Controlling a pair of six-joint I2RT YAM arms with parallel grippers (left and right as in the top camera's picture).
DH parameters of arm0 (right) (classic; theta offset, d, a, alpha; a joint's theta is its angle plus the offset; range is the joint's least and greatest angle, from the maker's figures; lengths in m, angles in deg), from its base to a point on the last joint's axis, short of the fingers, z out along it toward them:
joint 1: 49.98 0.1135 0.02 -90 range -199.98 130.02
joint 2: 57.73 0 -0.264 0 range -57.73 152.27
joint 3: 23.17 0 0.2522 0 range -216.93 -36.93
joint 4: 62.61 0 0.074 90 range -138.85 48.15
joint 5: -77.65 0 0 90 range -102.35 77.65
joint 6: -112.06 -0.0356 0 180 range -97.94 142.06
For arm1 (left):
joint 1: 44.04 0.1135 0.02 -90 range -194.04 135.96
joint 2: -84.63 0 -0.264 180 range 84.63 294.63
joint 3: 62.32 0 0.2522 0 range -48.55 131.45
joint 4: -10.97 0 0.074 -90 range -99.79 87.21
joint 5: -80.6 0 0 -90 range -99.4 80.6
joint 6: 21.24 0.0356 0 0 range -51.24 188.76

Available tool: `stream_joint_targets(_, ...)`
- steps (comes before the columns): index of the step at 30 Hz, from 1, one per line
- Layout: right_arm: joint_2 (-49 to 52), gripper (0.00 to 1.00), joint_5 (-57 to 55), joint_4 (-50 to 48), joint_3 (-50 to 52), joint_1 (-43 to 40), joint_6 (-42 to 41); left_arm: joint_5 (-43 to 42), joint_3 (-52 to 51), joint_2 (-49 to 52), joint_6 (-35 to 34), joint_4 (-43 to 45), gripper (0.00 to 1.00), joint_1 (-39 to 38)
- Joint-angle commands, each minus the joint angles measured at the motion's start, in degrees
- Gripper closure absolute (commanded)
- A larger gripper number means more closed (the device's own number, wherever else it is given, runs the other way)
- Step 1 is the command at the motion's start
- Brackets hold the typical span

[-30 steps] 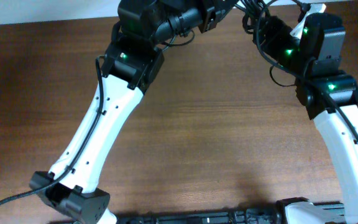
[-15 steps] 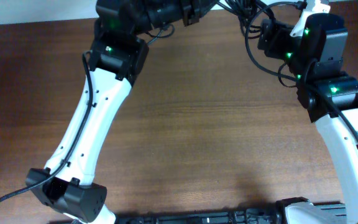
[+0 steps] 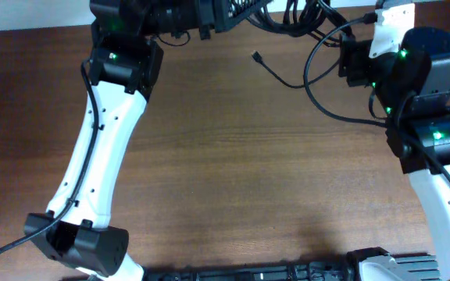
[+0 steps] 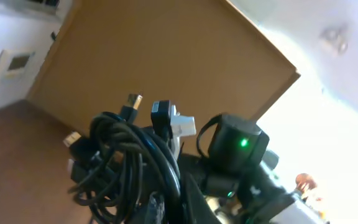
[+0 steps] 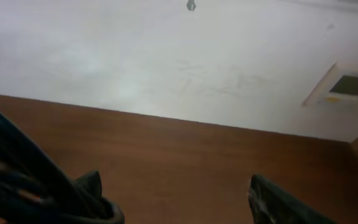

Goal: Untangle cables

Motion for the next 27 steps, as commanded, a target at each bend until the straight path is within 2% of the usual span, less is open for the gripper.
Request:
stream_joint_targets(1,-0.9,0.27,-2.1,1.9,1.9,-1.4,3.7,-1.6,2.7,-3.2,11.9,1.5,1.0,1.9)
stream_joint_targets(3,-2.2,0.26,4.1,2.0,1.9,-1.4,3.7,-1.6,2.7,-3.2,17.9,-1.1,1.0,1.9)
stream_joint_targets(8,-5.2,0.25,19.7,3.1,1.9,-1.4,3.7,-1.7,2.7,-3.2,27.8,-5.9,1.0,2.0)
stream_joint_targets(9,-5.7,0.25,20.6,3.3,1.9,-1.4,3.5,-1.6,2.7,-3.2,27.8,-6.0,1.0,1.9)
stream_joint_targets(13,-8.7,0.25,20.8,4.4,1.8,-1.4,-0.8,-2.1,2.7,-3.2,28.0,-6.2,1.0,2.0)
stream_joint_targets(14,-9.6,0.25,20.5,3.9,1.8,-1.4,-4.2,-2.8,2.7,-3.2,28.3,-6.8,1.0,2.0)
stream_joint_targets(18,-11.1,0.25,20.4,-0.4,1.8,-1.4,-14.8,-11.0,2.7,-3.2,36.9,-10.3,1.0,1.9)
stream_joint_targets(22,-11.1,0.25,15.6,-4.5,1.8,-1.4,-18.1,-15.8,2.7,-3.2,37.0,-10.4,1.0,1.9)
stream_joint_targets(27,-10.9,0.25,22.3,-8.8,1.8,-1.4,-21.0,-14.5,2.7,-2.5,37.0,-11.0,1.0,1.0)
